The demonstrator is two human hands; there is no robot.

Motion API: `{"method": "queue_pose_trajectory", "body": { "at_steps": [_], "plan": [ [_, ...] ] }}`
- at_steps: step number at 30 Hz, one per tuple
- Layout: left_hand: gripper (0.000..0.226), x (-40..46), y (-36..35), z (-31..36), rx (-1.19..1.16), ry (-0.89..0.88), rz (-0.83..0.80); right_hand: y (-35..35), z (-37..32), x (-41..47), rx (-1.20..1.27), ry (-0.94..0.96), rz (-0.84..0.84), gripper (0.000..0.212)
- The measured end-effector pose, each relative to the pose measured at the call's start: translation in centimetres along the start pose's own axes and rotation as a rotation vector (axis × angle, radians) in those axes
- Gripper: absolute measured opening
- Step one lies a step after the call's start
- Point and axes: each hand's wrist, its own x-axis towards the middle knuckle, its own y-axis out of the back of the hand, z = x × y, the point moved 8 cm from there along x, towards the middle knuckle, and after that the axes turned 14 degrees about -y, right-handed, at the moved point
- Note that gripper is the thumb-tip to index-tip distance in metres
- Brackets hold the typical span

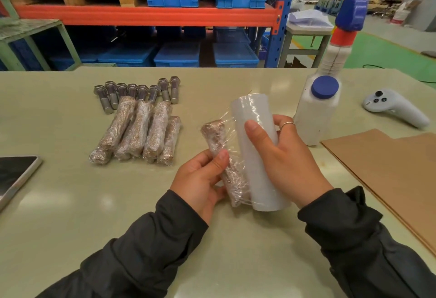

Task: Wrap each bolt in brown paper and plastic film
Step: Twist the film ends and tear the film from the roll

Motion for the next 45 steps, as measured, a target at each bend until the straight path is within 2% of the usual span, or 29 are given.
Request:
{"method": "queue_pose_trajectory", "body": {
  "at_steps": [2,5,6,11,15,20,25,30,33,36,41,45],
  "plan": [
    [0.025,-0.1,-0.2,0.1,0.006,-0.008,-0.02,0.3,-0.2,0.2,-0.031,0.029,0.015,0.064],
    [0.028,-0.2,-0.5,0.1,0.021,-0.007,-0.054,1.1,-0.4,0.5,-0.089,0.086,0.069,0.047],
    [0.029,-0.3,-0.6,0.1,0.023,-0.002,-0.061,1.3,-0.3,0.6,-0.113,0.097,0.084,0.047],
    [0.028,-0.5,-1.5,0.5,-0.003,-0.01,-0.121,1.3,-0.7,0.8,-0.212,0.124,0.14,0.08],
    [0.026,-0.7,-2.1,0.8,-0.041,-0.006,-0.175,0.6,-1.0,0.7,-0.213,0.144,0.12,0.078],
    [0.025,-0.9,-2.6,1.1,-0.073,-0.018,-0.236,0.9,-1.2,0.0,-0.171,0.162,0.192,0.083],
    [0.031,-0.6,-1.8,0.5,-0.128,0.027,-0.141,0.6,-1.0,0.3,-0.162,0.143,0.161,0.085],
    [0.037,-0.3,-2.0,0.3,-0.174,0.061,-0.114,0.2,-0.7,0.0,-0.156,0.13,0.081,0.085],
    [0.039,-0.1,-1.9,1.0,-0.069,-0.047,-0.082,-0.4,0.0,-0.1,-0.112,0.053,-0.006,0.092],
    [0.041,0.0,-1.3,1.7,0.046,-0.154,-0.067,-1.2,-0.5,-0.5,-0.111,0.108,-0.063,0.091],
    [0.037,0.6,0.4,2.8,0.259,-0.249,-0.041,0.0,-0.3,-0.1,-0.003,0.027,-0.043,0.106],
    [0.033,0.8,1.7,3.7,0.402,-0.321,0.055,0.3,-0.4,-0.3,0.013,0.017,-0.047,0.114]
  ]
}}
